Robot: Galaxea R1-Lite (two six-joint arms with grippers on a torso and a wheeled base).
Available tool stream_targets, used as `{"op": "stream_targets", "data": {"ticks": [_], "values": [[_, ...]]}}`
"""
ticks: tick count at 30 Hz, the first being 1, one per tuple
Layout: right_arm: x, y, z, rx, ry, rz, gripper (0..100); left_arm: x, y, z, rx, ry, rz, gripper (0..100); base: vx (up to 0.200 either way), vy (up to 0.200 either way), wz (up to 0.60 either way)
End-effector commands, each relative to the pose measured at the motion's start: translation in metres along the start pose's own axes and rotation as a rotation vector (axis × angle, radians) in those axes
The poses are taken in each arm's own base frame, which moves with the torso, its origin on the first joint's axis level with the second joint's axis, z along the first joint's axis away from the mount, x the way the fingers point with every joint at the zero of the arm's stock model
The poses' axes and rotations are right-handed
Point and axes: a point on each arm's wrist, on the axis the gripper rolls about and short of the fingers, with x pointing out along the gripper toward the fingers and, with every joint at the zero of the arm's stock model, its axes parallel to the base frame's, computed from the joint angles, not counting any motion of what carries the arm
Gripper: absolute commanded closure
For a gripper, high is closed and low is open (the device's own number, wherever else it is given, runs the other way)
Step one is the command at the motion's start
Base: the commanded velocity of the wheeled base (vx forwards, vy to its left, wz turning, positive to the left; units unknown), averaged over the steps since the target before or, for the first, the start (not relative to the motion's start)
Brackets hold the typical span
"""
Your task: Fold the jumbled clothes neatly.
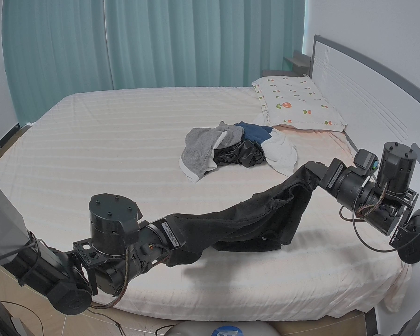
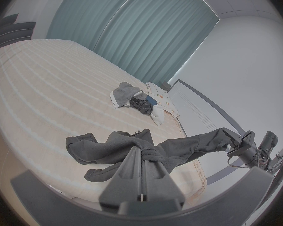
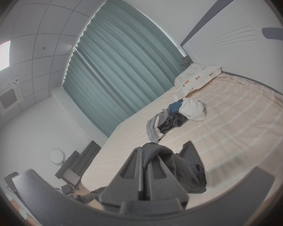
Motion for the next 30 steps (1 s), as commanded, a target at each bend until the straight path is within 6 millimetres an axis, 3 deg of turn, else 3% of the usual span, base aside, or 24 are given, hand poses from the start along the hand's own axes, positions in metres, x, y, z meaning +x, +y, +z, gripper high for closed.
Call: {"op": "stream_targets", "data": {"ticks": [1, 8, 23, 30], "values": [[0.000, 0.001, -0.002, 0.000, 0.008, 0.004, 100, 0.000, 0.000, 0.000, 0.000, -0.001, 0.001, 100, 0.000, 0.000, 0.00], [0.003, 0.004, -0.011, -0.004, 0.032, 0.005, 100, 0.001, 0.003, 0.007, -0.023, -0.023, 0.008, 100, 0.000, 0.171, 0.00], [0.005, 0.008, -0.007, -0.002, -0.011, 0.037, 100, 0.007, 0.005, 0.031, -0.119, -0.107, 0.013, 100, 0.000, 0.200, 0.00], [0.005, 0.013, -0.003, 0.003, -0.069, 0.090, 100, -0.007, 0.000, 0.046, -0.138, -0.164, -0.021, 100, 0.000, 0.200, 0.00]]}}
